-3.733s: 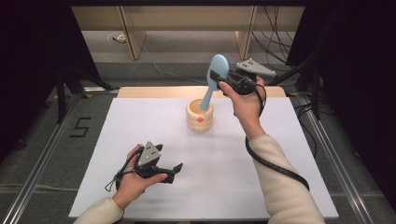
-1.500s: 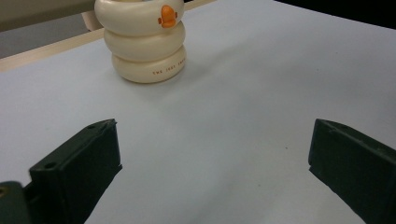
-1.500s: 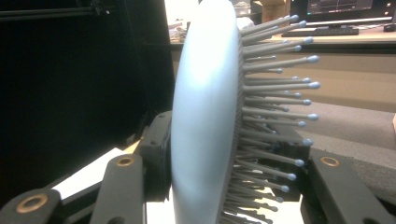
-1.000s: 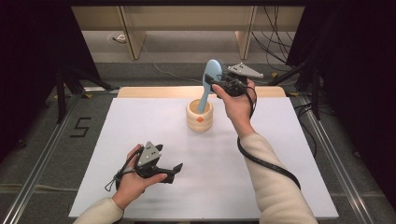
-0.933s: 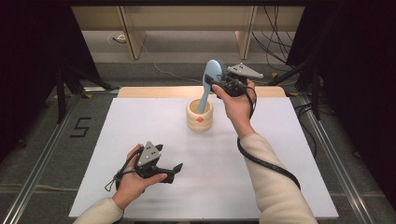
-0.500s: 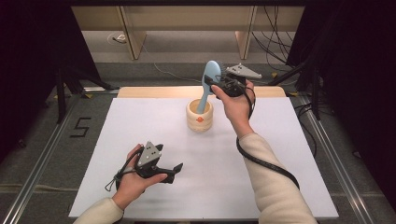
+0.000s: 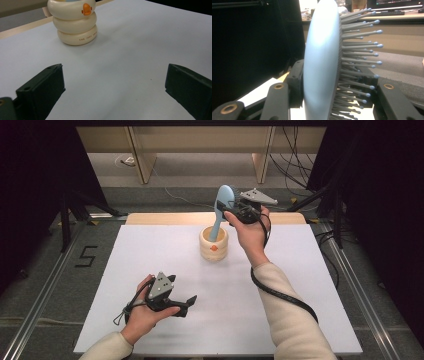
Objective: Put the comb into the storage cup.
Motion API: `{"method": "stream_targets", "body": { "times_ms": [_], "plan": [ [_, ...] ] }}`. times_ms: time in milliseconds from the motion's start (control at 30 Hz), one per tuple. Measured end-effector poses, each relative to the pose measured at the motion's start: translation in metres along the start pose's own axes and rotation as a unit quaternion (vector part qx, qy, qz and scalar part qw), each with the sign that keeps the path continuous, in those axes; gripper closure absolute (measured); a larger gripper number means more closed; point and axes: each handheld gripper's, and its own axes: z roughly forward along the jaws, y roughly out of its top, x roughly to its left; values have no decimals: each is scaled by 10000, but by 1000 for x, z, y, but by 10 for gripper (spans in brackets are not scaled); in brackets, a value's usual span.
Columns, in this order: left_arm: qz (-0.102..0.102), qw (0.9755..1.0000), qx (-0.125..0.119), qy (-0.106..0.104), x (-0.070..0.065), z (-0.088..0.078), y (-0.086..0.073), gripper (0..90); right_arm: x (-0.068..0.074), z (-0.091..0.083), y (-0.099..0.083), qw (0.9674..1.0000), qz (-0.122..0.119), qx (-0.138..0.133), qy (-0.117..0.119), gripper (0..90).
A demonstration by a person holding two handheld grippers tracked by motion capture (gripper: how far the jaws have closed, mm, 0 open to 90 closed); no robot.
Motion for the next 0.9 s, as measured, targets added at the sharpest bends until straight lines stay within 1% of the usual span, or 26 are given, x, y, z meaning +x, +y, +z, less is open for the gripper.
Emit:
{"method": "stream_targets", "body": {
  "times_ms": [200,333,533,900],
  "plan": [
    [-16,10000,-5,2,-1,1,0,18,1,3,0,10000,26,7,4,511],
    [33,10000,14,-80,-6,3,1,18,2,4,-2,10000,40,29,8,510],
    [-2,10000,14,-32,-3,2,0,18,3,5,-2,10000,43,30,17,510],
    [4,10000,12,-58,-5,3,1,19,1,10,-4,9999,77,78,4,511]
  ]
}}
